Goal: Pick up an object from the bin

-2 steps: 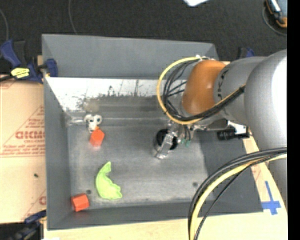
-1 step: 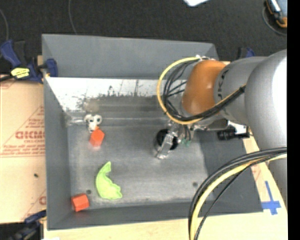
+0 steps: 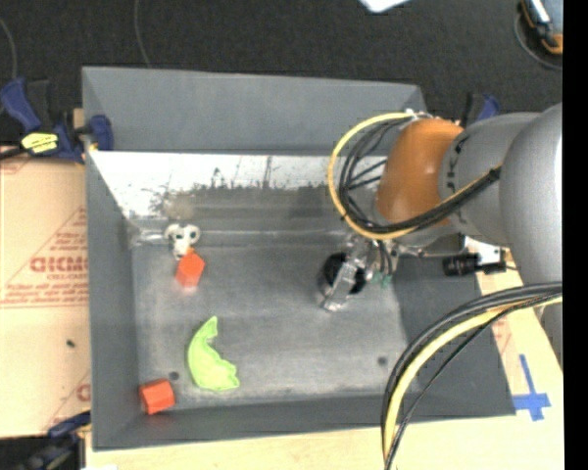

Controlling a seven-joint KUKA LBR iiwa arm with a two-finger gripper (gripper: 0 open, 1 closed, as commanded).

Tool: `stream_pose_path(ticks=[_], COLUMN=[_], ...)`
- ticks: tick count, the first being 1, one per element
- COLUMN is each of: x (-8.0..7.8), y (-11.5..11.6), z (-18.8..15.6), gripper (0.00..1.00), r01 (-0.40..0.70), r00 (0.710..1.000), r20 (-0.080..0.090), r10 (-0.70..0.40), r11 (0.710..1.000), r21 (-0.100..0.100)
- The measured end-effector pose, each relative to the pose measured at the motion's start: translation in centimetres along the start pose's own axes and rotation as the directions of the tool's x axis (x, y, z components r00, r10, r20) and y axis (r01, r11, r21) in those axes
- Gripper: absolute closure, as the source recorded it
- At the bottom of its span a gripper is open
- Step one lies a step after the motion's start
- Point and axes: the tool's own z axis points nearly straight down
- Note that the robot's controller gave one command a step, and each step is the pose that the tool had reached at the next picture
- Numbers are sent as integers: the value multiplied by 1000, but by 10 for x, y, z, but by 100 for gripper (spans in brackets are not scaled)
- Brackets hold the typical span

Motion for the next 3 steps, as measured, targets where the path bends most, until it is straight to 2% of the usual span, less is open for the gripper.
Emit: stream_pose_path(ticks=[1,3], x=[12,12], y=[-3,-3], z=[0,0], gripper=[100,100], r01=[22,26], r00=[1000,1000], r20=[3,3], r10=[-22,-26], r11=[1000,1000], r21=[0,0])
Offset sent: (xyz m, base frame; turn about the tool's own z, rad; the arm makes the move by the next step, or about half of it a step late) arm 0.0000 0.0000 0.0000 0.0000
